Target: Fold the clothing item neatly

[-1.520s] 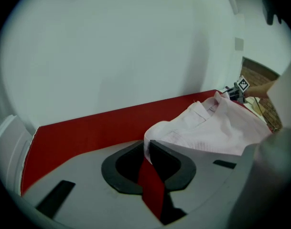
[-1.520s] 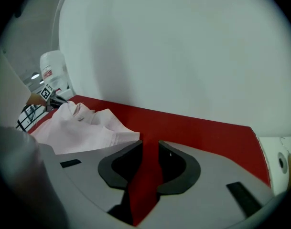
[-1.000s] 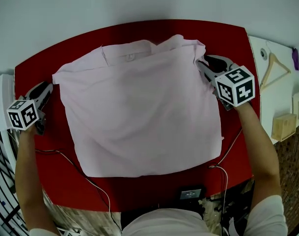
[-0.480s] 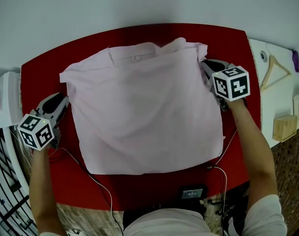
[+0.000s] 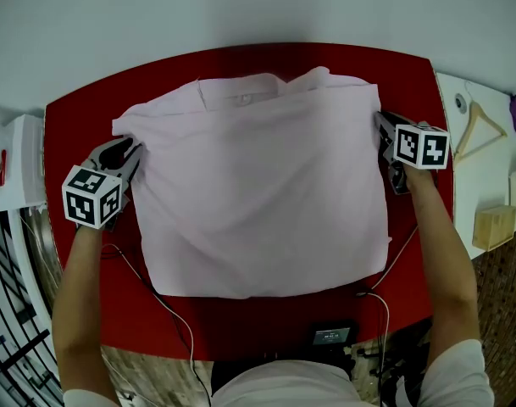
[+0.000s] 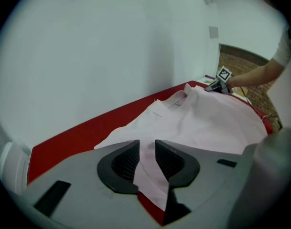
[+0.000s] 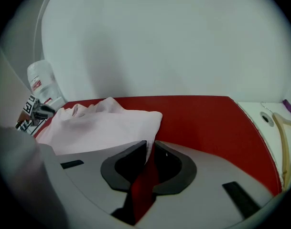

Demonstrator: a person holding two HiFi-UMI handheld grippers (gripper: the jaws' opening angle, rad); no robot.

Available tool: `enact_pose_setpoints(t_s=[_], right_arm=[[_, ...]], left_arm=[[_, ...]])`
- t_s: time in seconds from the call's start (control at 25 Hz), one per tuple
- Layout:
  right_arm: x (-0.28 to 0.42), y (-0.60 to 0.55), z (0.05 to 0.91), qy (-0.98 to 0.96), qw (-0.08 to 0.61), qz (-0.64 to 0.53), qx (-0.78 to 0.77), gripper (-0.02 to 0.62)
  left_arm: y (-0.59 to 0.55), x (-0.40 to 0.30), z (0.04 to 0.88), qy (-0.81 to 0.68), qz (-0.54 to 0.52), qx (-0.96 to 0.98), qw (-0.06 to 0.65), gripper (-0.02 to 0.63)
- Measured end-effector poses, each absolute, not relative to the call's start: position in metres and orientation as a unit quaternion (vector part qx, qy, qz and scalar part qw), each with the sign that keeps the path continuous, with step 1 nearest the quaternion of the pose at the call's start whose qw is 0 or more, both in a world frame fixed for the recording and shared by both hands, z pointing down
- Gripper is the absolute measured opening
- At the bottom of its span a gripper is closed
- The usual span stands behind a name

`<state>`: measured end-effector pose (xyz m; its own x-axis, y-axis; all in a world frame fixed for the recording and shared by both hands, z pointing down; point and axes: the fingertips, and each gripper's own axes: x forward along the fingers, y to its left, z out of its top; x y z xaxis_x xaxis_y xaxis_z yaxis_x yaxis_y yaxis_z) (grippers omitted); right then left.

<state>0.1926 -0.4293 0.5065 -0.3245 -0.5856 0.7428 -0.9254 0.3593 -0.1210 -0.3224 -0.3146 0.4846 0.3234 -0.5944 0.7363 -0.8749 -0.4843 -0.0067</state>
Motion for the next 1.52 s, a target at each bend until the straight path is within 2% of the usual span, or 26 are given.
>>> enact_pose_setpoints(t_s=[0.16,0.32,0.56,0.72,0.92,1.12,1.28,1.32,1.36,1.52], right_arm=[[0.191,-0.431,0.5,-0.775,0.335,0.22,0.488,0.102],[0.178,-0.439,0.475,-0.793,0.37,0.124,0.469,0.124],[0.123,-0.445,0.458,-0.828,0.382,0.067,0.405,0.124],[0.092,-0.443,0.487,-0.839,0.405,0.086,0.353,0.124],[0.09,-0.446,0.508,-0.833,0.412,0.12,0.35,0.121],[0.09,-0.447,0.499,-0.833,0.411,0.111,0.353,0.038],[0.092,-0.447,0.491,-0.834,0.402,0.11,0.362,0.034],[0.093,-0.447,0.49,-0.834,0.401,0.109,0.363,0.032],[0.094,-0.447,0.49,-0.834,0.401,0.108,0.363,0.034],[0.094,-0.448,0.486,-0.836,0.395,0.105,0.367,0.032]], left_arm=[[-0.33,-0.317,0.482,-0.442,0.393,0.793,0.146,0.121],[-0.343,-0.307,0.487,-0.403,0.436,0.798,0.105,0.146],[-0.353,-0.293,0.497,-0.364,0.464,0.803,0.085,0.15],[-0.358,-0.291,0.489,-0.37,0.432,0.814,0.118,0.15],[-0.362,-0.281,0.486,-0.361,0.432,0.817,0.125,0.15],[-0.369,-0.269,0.496,-0.348,0.451,0.811,0.132,0.15],[-0.363,-0.264,0.521,-0.312,0.521,0.787,0.104,0.147],[-0.364,-0.264,0.52,-0.311,0.529,0.784,0.09,0.115],[-0.366,-0.263,0.518,-0.314,0.531,0.783,0.075,0.034],[-0.38,-0.262,0.498,-0.354,0.494,0.793,0.054,0.018]])
